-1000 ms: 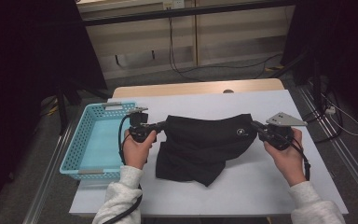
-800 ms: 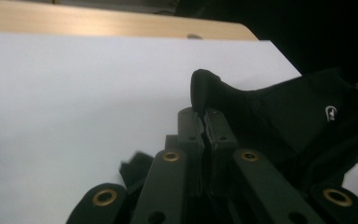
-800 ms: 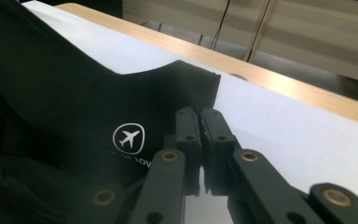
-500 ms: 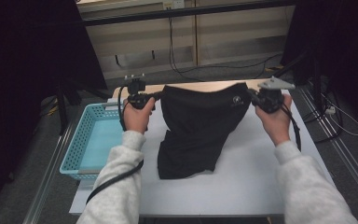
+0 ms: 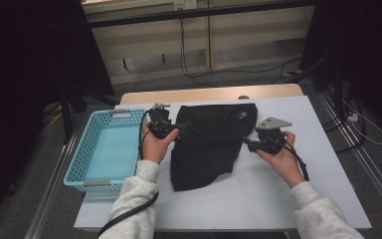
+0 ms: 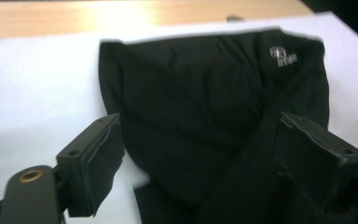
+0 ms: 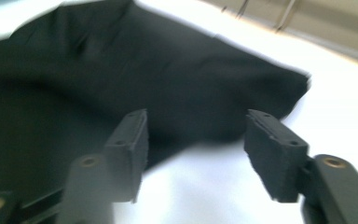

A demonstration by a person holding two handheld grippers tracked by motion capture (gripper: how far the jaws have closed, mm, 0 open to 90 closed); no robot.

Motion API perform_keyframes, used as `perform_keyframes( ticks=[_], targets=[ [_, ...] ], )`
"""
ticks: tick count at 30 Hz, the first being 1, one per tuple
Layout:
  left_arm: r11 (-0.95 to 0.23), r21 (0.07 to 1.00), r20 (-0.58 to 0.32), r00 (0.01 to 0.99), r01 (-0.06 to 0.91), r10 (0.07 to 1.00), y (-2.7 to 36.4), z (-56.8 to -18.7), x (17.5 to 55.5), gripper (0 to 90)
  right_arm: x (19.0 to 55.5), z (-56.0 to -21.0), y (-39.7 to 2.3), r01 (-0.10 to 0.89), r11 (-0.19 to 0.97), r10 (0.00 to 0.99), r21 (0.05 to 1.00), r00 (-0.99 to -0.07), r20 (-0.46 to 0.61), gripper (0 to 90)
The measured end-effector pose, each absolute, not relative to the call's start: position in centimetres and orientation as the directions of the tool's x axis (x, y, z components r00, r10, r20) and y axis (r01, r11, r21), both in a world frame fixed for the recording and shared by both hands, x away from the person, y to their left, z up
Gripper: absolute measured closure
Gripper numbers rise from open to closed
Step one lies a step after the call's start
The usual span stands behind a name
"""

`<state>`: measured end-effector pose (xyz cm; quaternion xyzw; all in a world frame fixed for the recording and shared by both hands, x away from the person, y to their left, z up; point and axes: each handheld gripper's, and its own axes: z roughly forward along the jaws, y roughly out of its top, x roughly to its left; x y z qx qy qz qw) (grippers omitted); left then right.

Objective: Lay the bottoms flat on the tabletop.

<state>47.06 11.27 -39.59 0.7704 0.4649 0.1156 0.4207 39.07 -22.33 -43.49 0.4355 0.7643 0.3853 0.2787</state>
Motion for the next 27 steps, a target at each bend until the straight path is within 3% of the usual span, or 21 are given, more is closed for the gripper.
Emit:
perform_keyframes(
  ticks=[9, 21, 27],
  targets=[
    [-0.245, 0.743, -0.19, 0.548, 0.623, 0.815, 12.2, -41.1, 43.8, 12.0, 35.3, -44.5, -21.3, 0.436, 0.313, 0.865, 0.844, -0.498, -0.063, 29.6],
    [-0.271, 0.75, -0.148, 0.553, 0.603, 0.82, 12.4, -41.8, 43.1, 10.5, 35.2, -45.1, -19.9, 0.441, 0.349, 0.846, 0.827, -0.527, -0.076, 22.2],
    [-0.309, 0.751, -0.104, 0.567, 0.584, 0.817, 11.5, -43.1, 43.5, 16.8, 34.9, -45.2, -19.8, 0.432, 0.362, 0.837, 0.826, -0.541, -0.083, 20.5]
  ],
)
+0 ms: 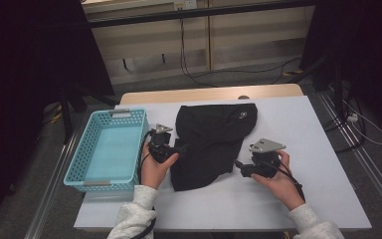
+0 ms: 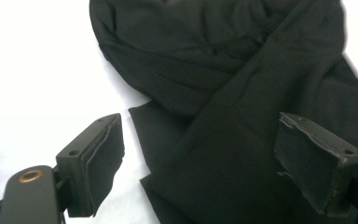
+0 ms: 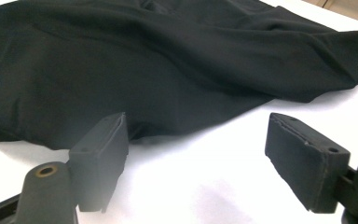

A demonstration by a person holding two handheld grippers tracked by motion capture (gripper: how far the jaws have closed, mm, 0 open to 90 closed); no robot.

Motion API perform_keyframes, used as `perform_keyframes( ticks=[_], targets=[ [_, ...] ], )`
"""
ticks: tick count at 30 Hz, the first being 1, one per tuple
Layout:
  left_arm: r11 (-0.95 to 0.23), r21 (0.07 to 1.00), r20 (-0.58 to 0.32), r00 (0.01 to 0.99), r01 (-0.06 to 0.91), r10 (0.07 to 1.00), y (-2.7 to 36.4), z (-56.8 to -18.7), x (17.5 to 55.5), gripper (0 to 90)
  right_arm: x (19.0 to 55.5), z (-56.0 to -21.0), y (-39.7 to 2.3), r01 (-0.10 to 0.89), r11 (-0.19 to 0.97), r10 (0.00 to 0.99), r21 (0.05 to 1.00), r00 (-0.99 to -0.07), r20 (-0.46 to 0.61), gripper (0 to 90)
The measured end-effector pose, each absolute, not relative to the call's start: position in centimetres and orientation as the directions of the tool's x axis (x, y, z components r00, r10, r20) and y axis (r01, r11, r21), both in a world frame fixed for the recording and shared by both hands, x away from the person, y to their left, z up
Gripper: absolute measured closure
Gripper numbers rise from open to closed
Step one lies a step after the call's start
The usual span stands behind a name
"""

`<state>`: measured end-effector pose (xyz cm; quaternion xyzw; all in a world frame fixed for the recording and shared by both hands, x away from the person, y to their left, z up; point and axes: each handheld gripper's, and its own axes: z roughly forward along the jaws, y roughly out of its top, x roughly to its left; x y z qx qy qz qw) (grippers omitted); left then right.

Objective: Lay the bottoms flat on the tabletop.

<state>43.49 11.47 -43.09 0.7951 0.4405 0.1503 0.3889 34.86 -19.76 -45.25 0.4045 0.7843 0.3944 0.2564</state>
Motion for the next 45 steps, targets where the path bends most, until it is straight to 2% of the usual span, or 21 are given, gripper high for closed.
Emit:
perform_keyframes(
  ticks=[6, 8, 11, 13, 16, 19, 27, 32, 45],
  targets=[
    [-0.33, 0.739, -0.08, 0.562, 0.588, 0.823, 11.0, -44.2, 44.0, 24.4, 34.5, -45.0, -20.0, 0.427, 0.354, 0.837, 0.832, -0.542, -0.078, 20.6],
    [-0.348, 0.725, -0.077, 0.572, 0.594, 0.817, 10.8, -44.4, 44.1, 34.5, 34.4, -44.9, -20.2, 0.428, 0.346, 0.839, 0.835, -0.539, -0.072, 20.7],
    [-0.35, 0.715, -0.086, 0.573, 0.605, 0.815, 10.7, -44.5, 44.0, 40.4, 34.3, -45.0, -20.6, 0.435, 0.338, 0.845, 0.835, -0.53, -0.066, 20.9],
    [-0.342, 0.718, -0.092, 0.57, 0.606, 0.817, 10.5, -44.6, 44.0, 41.0, 34.2, -45.0, -20.8, 0.437, 0.338, 0.845, 0.833, -0.53, -0.065, 21.2],
    [-0.353, 0.696, -0.111, 0.58, 0.625, 0.807, 10.4, -45.0, 44.0, 50.0, 34.1, -45.0, -21.1, 0.438, 0.334, 0.847, 0.835, -0.528, -0.062, 21.3],
    [-0.361, 0.694, -0.121, 0.595, 0.623, 0.794, 10.2, -45.1, 43.7, 63.7, 34.1, -45.0, -21.3, 0.441, 0.331, 0.85, 0.834, -0.523, -0.061, 21.8],
    [-0.337, 0.668, -0.187, 0.588, 0.664, 0.787, 10.3, -44.8, 43.6, 83.5, 34.1, -45.3, -21.3, 0.445, 0.335, 0.846, 0.831, -0.53, -0.057, 23.1],
    [-0.309, 0.666, -0.237, 0.585, 0.679, 0.776, 10.4, -44.0, 43.4, 87.6, 34.1, -45.2, -21.2, 0.44, 0.336, 0.844, 0.833, -0.534, -0.058, 23.0],
    [-0.274, 0.679, -0.31, 0.604, 0.681, 0.735, 10.2, -42.0, 42.5, 88.6, 34.0, -45.1, -21.1, 0.435, 0.331, 0.841, 0.838, -0.539, -0.053, 22.1]
  ],
)
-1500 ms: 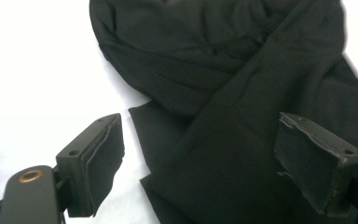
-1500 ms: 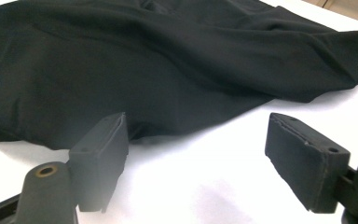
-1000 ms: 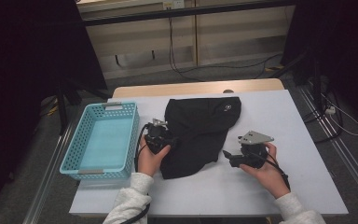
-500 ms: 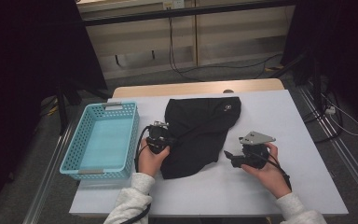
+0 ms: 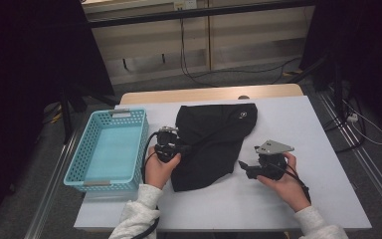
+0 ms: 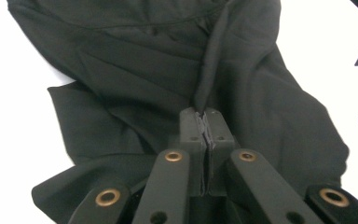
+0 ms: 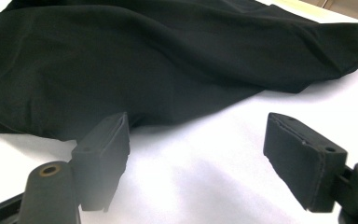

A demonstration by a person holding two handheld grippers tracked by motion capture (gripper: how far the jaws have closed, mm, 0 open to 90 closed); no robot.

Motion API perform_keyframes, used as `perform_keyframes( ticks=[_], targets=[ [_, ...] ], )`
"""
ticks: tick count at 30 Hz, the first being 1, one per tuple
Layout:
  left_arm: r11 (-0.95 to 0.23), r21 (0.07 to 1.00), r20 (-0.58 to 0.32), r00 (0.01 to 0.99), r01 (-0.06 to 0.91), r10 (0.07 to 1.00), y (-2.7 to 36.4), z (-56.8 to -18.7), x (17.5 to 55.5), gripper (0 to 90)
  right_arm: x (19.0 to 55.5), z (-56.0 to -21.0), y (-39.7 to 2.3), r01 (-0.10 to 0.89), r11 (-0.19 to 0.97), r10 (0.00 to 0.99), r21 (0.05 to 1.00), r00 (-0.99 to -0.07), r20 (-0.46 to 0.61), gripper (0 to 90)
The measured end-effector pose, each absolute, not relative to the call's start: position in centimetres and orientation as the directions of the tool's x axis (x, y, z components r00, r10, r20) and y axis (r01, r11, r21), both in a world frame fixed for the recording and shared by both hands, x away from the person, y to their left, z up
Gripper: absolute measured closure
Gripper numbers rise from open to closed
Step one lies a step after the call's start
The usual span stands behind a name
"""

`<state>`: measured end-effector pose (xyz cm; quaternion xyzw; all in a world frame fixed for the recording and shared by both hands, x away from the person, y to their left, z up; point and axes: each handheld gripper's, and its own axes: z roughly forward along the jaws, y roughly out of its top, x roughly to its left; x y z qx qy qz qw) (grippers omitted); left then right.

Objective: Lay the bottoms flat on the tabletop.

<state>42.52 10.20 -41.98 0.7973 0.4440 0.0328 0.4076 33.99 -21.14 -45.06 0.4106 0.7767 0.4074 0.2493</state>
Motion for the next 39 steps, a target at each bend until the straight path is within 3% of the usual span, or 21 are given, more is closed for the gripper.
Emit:
perform_keyframes(
  ticks=[22, 25, 28, 30, 32, 35, 39],
  targets=[
    [-0.396, 0.696, -0.334, 0.758, 0.599, 0.56, 3.5, -41.7, 38.9, 87.0, 34.0, -45.2, -22.5, 0.456, 0.289, 0.869, 0.842, -0.493, -0.031, 21.7],
    [-0.397, 0.697, -0.333, 0.76, 0.597, 0.558, 3.6, -41.7, 38.9, 79.0, 34.1, -45.2, -22.7, 0.46, 0.282, 0.875, 0.842, -0.484, -0.029, 21.7],
    [-0.392, 0.701, -0.331, 0.759, 0.596, 0.561, 3.8, -41.4, 38.9, 77.2, 34.2, -45.2, -22.6, 0.455, 0.283, 0.874, 0.844, -0.484, -0.032, 21.9],
    [-0.384, 0.702, -0.334, 0.753, 0.6, 0.567, 4.0, -41.2, 38.9, 68.2, 34.3, -45.3, -22.5, 0.461, 0.281, 0.876, 0.842, -0.482, -0.029, 21.8],
    [-0.383, 0.708, -0.322, 0.754, 0.593, 0.572, 4.3, -41.1, 38.9, 64.8, 34.4, -45.3, -22.3, 0.461, 0.283, 0.874, 0.841, -0.486, -0.027, 21.8],
    [-0.365, 0.718, -0.3, 0.738, 0.592, 0.605, 5.1, -40.7, 39.2, 48.7, 34.5, -45.0, -22.0, 0.443, 0.284, 0.87, 0.85, -0.492, -0.035, 22.9],
    [-0.346, 0.736, -0.255, 0.712, 0.581, 0.654, 6.5, -40.4, 39.6, 34.5, 34.6, -44.7, -21.1, 0.436, 0.277, 0.858, 0.856, -0.513, -0.016, 22.8]
  ],
)
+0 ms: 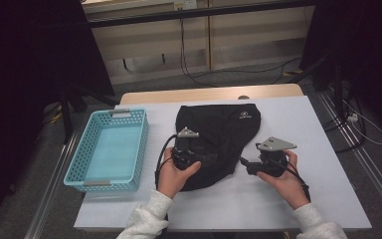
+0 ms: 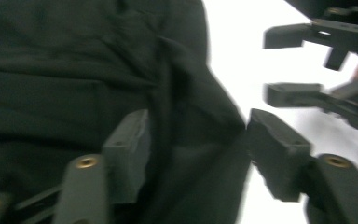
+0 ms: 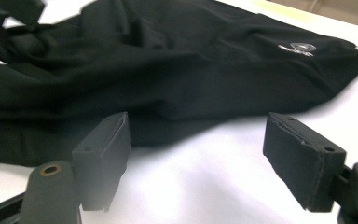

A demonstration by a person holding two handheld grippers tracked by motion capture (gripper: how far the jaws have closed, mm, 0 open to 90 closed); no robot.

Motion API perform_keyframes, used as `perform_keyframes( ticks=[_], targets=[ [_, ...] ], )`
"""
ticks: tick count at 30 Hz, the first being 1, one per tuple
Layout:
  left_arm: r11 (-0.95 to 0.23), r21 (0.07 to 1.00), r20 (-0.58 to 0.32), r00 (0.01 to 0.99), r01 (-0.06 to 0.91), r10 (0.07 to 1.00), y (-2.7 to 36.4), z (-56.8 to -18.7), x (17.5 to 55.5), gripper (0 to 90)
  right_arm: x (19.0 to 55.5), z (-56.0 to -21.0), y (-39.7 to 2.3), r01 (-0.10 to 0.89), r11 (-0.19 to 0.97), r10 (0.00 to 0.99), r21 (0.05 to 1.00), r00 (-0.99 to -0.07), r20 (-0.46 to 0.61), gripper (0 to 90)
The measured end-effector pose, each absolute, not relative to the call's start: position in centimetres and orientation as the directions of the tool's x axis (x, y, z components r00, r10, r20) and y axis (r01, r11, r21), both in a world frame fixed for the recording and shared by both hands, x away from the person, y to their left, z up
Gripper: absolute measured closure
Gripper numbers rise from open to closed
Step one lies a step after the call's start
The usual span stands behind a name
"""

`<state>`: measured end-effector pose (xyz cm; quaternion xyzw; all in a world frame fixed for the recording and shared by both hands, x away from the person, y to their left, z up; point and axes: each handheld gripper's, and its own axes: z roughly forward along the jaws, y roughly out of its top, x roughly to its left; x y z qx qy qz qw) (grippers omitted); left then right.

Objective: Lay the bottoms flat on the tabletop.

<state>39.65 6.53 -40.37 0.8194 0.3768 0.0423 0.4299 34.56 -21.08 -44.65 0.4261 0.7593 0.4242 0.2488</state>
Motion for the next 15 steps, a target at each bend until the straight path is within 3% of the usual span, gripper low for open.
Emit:
perform_keyframes(
  ticks=[7, 15],
  targets=[
    [-0.315, 0.753, -0.202, 0.657, 0.578, 0.726, 8.6, -40.6, 40.3, 22.4, 34.7, -44.4, -18.6, 0.422, 0.281, 0.819, 0.862, -0.574, 0.014, 29.1],
    [-0.306, 0.742, -0.186, 0.621, 0.597, 0.761, 9.8, -41.2, 40.5, 20.0, 34.7, -44.4, -16.1, 0.433, 0.292, 0.785, 0.853, -0.617, 0.045, 35.1]
  ],
)
